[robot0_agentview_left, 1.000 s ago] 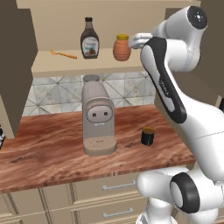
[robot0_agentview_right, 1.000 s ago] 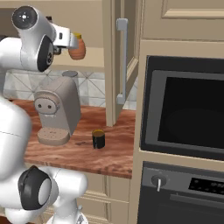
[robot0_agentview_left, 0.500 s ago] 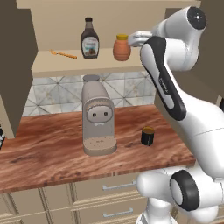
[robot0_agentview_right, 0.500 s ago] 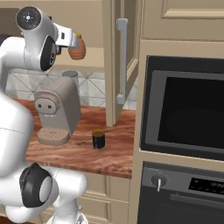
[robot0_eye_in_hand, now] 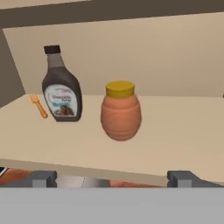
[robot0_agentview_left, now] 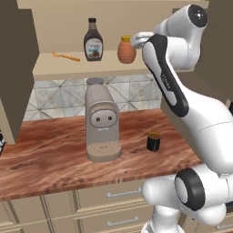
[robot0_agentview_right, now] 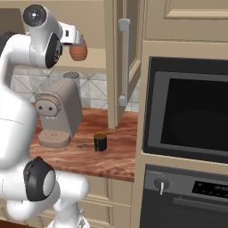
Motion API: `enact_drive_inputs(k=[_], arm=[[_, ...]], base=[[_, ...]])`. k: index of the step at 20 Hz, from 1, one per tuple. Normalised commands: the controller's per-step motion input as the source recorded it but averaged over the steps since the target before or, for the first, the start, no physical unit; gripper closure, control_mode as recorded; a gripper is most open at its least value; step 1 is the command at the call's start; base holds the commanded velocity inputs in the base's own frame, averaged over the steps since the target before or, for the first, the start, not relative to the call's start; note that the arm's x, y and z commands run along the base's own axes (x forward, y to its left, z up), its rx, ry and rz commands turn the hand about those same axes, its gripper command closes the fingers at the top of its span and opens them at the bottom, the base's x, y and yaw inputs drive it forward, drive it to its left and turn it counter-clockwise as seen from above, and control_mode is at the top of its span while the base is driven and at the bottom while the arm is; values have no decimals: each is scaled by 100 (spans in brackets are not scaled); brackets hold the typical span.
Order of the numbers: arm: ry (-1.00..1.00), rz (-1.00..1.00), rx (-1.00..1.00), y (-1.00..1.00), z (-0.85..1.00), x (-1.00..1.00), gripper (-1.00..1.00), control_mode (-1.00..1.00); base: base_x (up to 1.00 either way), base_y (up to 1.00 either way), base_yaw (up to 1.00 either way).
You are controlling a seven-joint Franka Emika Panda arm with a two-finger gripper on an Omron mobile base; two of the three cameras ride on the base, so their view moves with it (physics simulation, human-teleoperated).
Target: Pick the syrup bottle and honey bottle from the cabinet and place them next to the mug.
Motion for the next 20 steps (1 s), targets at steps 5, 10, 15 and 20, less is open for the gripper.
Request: enact_drive_inputs(k=[5,10,15,20], arm=[[-13,5,-1,0,0,3,-100,-100],[-6,0,0,0,0,16,-100,-100],[2,0,0,0,0,28,-100,-100],[4,0,0,0,1,31,-100,-100]], base=[[0,0,0],[0,0,0],[0,0,0],[0,0,0]])
